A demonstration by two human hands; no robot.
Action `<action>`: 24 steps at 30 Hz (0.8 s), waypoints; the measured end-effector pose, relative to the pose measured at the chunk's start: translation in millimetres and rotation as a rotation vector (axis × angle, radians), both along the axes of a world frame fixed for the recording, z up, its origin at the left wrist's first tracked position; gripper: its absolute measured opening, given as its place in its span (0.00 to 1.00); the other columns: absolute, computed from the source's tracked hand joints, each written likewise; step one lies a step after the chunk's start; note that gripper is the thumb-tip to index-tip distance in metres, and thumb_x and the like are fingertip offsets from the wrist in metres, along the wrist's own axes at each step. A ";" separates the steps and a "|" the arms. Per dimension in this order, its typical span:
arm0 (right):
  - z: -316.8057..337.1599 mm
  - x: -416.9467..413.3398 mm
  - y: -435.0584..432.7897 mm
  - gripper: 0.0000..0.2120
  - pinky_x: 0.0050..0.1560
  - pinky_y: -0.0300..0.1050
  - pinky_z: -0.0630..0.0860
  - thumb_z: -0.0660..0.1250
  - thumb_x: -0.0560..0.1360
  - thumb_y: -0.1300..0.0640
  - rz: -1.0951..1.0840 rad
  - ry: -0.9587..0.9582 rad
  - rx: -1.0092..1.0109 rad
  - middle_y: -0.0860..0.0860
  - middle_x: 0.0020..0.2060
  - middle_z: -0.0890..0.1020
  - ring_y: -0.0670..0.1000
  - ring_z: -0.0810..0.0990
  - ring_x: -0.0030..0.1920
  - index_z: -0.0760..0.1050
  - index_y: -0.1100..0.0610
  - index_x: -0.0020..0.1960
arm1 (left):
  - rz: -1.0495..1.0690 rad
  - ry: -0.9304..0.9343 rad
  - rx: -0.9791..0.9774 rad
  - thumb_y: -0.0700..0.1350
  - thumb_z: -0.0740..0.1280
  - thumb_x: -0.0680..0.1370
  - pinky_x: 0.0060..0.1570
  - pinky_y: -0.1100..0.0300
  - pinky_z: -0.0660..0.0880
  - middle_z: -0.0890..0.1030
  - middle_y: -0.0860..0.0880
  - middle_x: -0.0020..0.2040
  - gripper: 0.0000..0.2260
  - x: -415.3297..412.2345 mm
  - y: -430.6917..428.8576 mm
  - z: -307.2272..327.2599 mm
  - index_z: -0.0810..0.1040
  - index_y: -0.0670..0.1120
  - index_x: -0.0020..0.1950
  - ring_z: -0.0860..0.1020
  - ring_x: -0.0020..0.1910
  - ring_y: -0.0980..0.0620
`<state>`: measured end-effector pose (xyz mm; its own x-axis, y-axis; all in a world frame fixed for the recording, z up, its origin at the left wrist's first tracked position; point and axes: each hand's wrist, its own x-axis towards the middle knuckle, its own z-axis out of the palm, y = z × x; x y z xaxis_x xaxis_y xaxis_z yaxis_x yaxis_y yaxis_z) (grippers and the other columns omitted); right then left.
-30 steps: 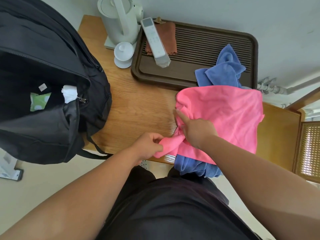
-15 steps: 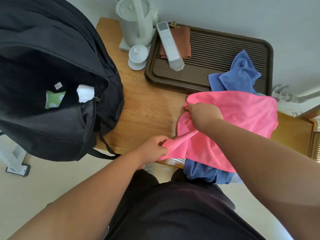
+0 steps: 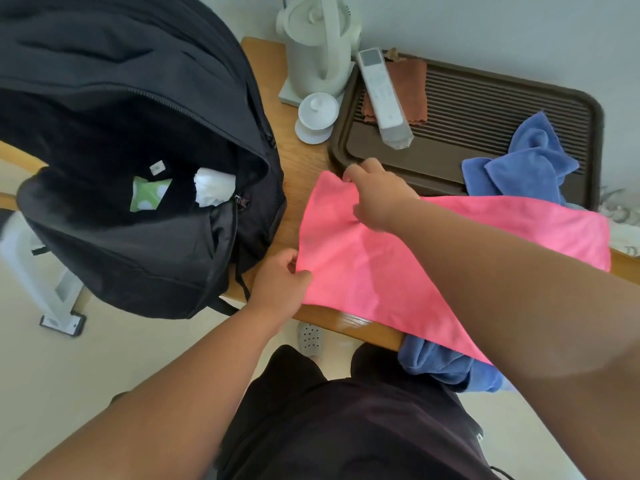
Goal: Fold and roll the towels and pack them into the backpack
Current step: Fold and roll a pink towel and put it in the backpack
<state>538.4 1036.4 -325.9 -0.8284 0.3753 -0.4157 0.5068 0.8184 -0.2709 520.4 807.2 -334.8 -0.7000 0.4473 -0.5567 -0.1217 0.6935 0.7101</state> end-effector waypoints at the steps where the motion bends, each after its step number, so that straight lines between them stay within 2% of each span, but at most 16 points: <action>1: -4.6 -3.4 -4.6 0.29 0.52 0.56 0.75 0.69 0.73 0.58 0.052 -0.102 0.043 0.54 0.68 0.63 0.62 0.74 0.59 0.65 0.46 0.71 | -0.037 0.032 -0.044 0.36 0.63 0.74 0.39 0.54 0.72 0.79 0.50 0.41 0.08 -2.8 -2.3 -1.8 0.79 0.48 0.48 0.76 0.40 0.50; 2: -9.4 -5.0 -10.1 0.31 0.55 0.56 0.73 0.69 0.73 0.56 0.118 -0.154 0.133 0.55 0.70 0.61 0.62 0.71 0.62 0.63 0.45 0.73 | -0.084 0.050 -0.093 0.37 0.63 0.74 0.43 0.52 0.76 0.80 0.50 0.44 0.11 -5.3 -4.8 -4.6 0.79 0.48 0.52 0.78 0.43 0.49; 4: -16.8 -7.1 -20.5 0.29 0.59 0.56 0.68 0.66 0.73 0.53 0.280 -0.100 0.372 0.55 0.71 0.62 0.60 0.68 0.64 0.66 0.45 0.73 | -0.181 0.072 -0.187 0.37 0.63 0.75 0.48 0.49 0.79 0.80 0.50 0.47 0.16 -8.8 -8.9 -11.0 0.77 0.48 0.62 0.78 0.46 0.47; 6: -22.5 -9.5 -30.1 0.27 0.60 0.55 0.65 0.61 0.75 0.55 0.439 -0.008 0.468 0.54 0.71 0.64 0.59 0.66 0.65 0.66 0.44 0.73 | -0.267 0.093 -0.248 0.38 0.62 0.76 0.44 0.50 0.78 0.79 0.49 0.48 0.20 -10.7 -11.8 -17.1 0.73 0.49 0.68 0.77 0.45 0.47; 8: -30.4 -11.9 -37.9 0.32 0.64 0.56 0.65 0.59 0.77 0.57 0.556 -0.057 0.367 0.54 0.76 0.60 0.60 0.64 0.70 0.58 0.42 0.78 | -0.334 0.116 -0.265 0.39 0.62 0.77 0.39 0.51 0.76 0.79 0.48 0.48 0.22 -10.4 -12.7 -21.2 0.70 0.51 0.70 0.77 0.44 0.47; 11: -38.0 -15.7 -46.4 0.41 0.64 0.56 0.68 0.62 0.76 0.62 0.555 -0.272 0.207 0.54 0.79 0.55 0.61 0.61 0.73 0.47 0.38 0.80 | -0.387 0.154 -0.263 0.39 0.62 0.78 0.36 0.54 0.71 0.78 0.49 0.46 0.22 -8.7 -14.7 -25.6 0.68 0.52 0.71 0.76 0.41 0.49; 13: -38.7 -19.4 -52.3 0.42 0.59 0.55 0.70 0.63 0.75 0.62 0.514 -0.311 0.193 0.55 0.77 0.56 0.62 0.61 0.72 0.47 0.35 0.79 | -0.396 0.168 -0.268 0.39 0.63 0.78 0.34 0.54 0.70 0.78 0.49 0.43 0.17 -8.3 -16.1 -27.2 0.71 0.50 0.66 0.76 0.39 0.49; 14: -38.5 -21.8 -55.8 0.41 0.58 0.55 0.70 0.62 0.76 0.61 0.499 -0.319 0.198 0.55 0.76 0.57 0.63 0.62 0.71 0.48 0.35 0.79 | -0.402 0.176 -0.276 0.38 0.63 0.78 0.34 0.54 0.69 0.77 0.49 0.41 0.12 -8.3 -17.2 -28.0 0.73 0.49 0.60 0.75 0.39 0.48; 15: -38.6 -24.7 -59.0 0.38 0.58 0.55 0.71 0.61 0.77 0.59 0.484 -0.325 0.209 0.56 0.75 0.58 0.63 0.62 0.70 0.50 0.36 0.79 | -0.407 0.185 -0.288 0.38 0.63 0.78 0.33 0.54 0.68 0.76 0.49 0.39 0.07 -8.7 -18.5 -28.8 0.73 0.48 0.54 0.74 0.38 0.48; 17: -40.0 -28.0 -65.6 0.34 0.59 0.56 0.70 0.60 0.78 0.57 0.440 -0.319 0.223 0.55 0.73 0.60 0.62 0.64 0.69 0.53 0.41 0.80 | -0.394 0.188 -0.308 0.38 0.64 0.77 0.32 0.53 0.67 0.75 0.48 0.38 0.04 -8.8 -21.8 -31.1 0.72 0.47 0.47 0.74 0.36 0.47; 19: -42.5 -27.8 -70.2 0.30 0.60 0.55 0.68 0.60 0.78 0.56 0.384 -0.277 0.245 0.54 0.72 0.62 0.60 0.65 0.68 0.59 0.48 0.79 | -0.362 0.184 -0.312 0.38 0.64 0.77 0.32 0.53 0.68 0.76 0.47 0.37 0.05 -9.5 -24.2 -33.6 0.72 0.46 0.43 0.74 0.35 0.46; 21: -44.8 -27.8 -71.9 0.27 0.60 0.54 0.68 0.60 0.78 0.56 0.334 -0.226 0.244 0.52 0.71 0.64 0.59 0.66 0.67 0.64 0.52 0.77 | -0.330 0.211 -0.297 0.38 0.63 0.78 0.32 0.54 0.65 0.73 0.49 0.34 0.10 -10.6 -25.7 -34.1 0.70 0.46 0.37 0.71 0.33 0.48; 24: -45.1 -30.4 -69.3 0.19 0.57 0.54 0.72 0.60 0.79 0.56 0.147 -0.068 0.096 0.52 0.66 0.70 0.58 0.71 0.64 0.72 0.55 0.70 | -0.262 0.251 -0.232 0.41 0.62 0.80 0.33 0.53 0.60 0.67 0.48 0.30 0.16 -12.5 -25.2 -31.9 0.64 0.44 0.34 0.66 0.31 0.48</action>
